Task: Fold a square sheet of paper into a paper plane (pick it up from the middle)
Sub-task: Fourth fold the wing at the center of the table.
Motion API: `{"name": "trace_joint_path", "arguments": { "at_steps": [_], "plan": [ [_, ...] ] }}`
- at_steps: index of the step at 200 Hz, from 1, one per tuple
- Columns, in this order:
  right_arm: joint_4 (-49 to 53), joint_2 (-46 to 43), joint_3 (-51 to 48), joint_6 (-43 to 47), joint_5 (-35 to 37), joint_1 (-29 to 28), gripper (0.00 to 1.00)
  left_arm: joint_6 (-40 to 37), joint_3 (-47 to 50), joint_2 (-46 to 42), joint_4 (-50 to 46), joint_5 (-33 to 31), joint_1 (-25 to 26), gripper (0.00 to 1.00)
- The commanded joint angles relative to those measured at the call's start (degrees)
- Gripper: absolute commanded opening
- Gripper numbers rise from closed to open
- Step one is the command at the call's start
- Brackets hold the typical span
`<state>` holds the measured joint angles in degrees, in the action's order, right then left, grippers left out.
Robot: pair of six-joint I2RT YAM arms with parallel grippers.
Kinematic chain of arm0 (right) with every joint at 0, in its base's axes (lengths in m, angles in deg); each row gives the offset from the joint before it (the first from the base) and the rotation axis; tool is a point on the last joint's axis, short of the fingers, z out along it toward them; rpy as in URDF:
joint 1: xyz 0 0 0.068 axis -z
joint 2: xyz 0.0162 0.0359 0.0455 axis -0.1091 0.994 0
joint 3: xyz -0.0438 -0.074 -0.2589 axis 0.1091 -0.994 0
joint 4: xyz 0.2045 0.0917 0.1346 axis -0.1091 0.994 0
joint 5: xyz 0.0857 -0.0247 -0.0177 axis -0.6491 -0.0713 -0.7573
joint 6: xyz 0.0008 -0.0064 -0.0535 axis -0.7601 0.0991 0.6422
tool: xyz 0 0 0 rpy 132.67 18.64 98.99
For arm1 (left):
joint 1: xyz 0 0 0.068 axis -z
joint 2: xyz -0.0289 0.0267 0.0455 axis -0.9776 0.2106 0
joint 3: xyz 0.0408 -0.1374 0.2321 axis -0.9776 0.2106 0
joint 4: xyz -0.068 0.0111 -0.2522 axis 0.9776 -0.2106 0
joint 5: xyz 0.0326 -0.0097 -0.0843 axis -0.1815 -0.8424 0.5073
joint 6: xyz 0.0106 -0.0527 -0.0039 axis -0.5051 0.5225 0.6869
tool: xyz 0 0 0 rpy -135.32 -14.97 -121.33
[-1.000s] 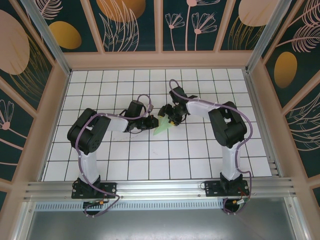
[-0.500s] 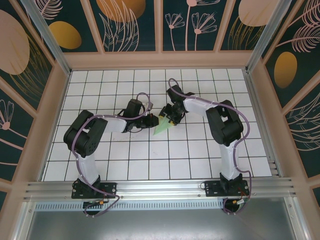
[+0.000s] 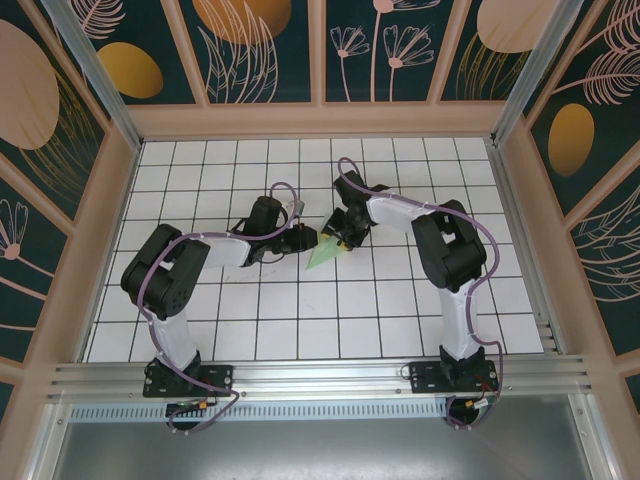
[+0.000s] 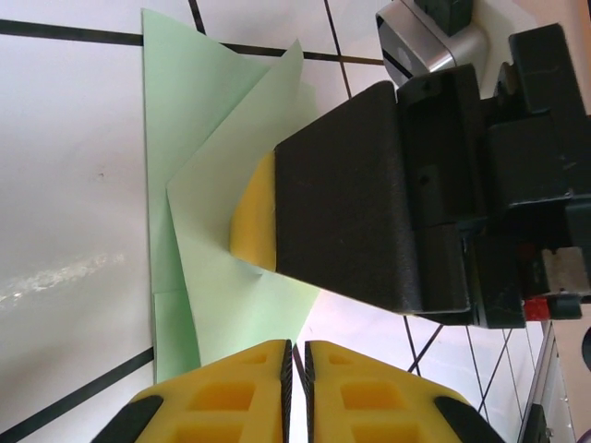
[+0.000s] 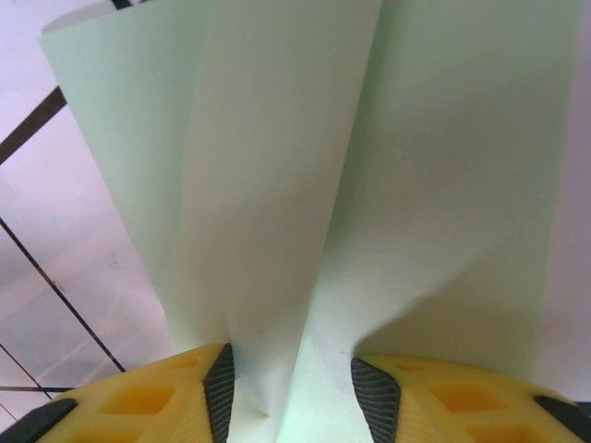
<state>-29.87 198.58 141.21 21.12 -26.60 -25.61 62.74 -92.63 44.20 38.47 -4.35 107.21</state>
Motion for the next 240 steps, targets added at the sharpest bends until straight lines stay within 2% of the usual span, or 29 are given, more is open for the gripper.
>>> {"name": "trace_joint_path", "arguments": {
  "at_steps": [1,78,147,240],
  "plan": [
    [7.89,9.72,-5.93,-0.61,9.97,0.85,0.45,0.72,-0.33,1.23,1.43,1.69,0.43,0.16],
    [7.36,9.79,-5.99,0.74,9.44,-0.2,0.49,0.61,-3.41,5.24,-0.2,3.59,1.2,0.15],
    [6.85,9.63,-6.56,0.82,9.22,-0.2,0.49,-0.35,-4.93,7.39,-3.73,0.12,1.04,0.11],
    [5.86,9.53,-7.6,0.74,8.67,-0.03,0.46,-0.68,-5.28,7.93,-5.03,-1.44,1.2,0.1]
  ]
}}
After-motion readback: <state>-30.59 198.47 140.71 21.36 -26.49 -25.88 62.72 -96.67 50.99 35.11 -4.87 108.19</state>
